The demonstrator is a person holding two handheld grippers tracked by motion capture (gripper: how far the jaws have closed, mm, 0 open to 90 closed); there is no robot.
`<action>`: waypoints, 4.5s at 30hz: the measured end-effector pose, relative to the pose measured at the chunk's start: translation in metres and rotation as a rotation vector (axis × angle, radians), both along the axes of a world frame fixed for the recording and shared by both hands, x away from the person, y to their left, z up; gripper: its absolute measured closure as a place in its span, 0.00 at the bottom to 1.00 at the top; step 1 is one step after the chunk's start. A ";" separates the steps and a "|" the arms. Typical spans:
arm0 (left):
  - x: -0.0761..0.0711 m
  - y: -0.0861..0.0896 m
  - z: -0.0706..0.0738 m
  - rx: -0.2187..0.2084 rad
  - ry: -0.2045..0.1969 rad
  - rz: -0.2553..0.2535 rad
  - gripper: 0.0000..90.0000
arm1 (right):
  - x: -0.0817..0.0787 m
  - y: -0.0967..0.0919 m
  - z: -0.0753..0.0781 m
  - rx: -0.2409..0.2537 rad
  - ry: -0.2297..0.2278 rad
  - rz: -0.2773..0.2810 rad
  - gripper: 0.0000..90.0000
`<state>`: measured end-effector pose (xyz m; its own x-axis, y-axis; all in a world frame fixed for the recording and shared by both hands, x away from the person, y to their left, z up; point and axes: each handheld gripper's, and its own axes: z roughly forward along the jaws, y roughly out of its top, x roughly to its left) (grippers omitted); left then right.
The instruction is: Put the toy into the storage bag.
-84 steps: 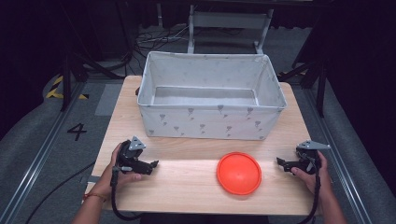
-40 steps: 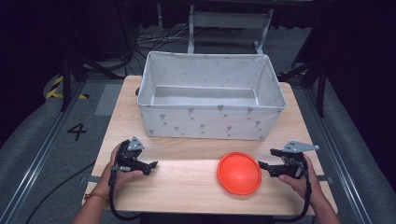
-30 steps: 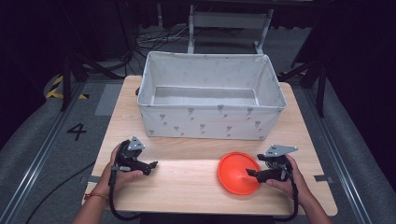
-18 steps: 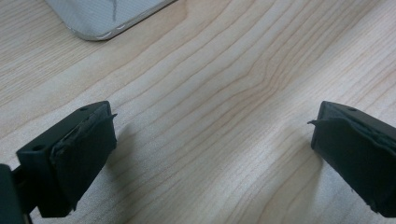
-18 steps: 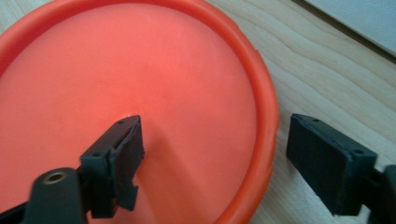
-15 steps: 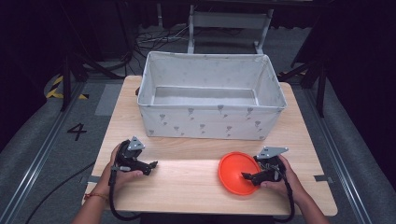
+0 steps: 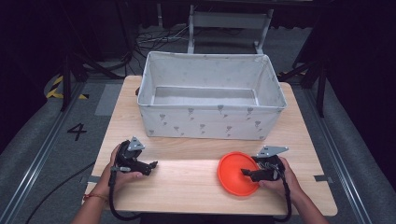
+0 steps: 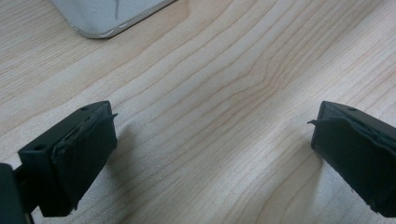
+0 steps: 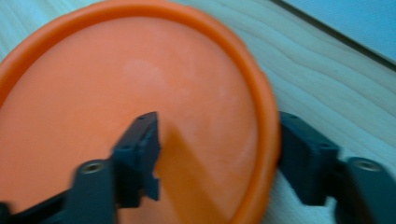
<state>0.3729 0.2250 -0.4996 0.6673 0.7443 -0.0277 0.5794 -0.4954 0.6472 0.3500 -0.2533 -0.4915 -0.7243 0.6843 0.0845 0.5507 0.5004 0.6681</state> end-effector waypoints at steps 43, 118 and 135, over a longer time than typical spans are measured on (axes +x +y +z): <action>-0.001 0.000 0.000 -0.002 -0.001 0.001 0.01 | -0.029 -0.030 0.158 -0.147 -0.253 0.176 0.92; -0.003 0.000 0.000 -0.001 0.000 0.015 0.01 | 0.065 -0.020 0.344 -0.217 -0.436 0.119 0.92; -0.003 0.000 0.000 -0.001 -0.001 0.016 0.01 | 0.136 0.002 0.309 -0.220 -0.409 0.195 0.92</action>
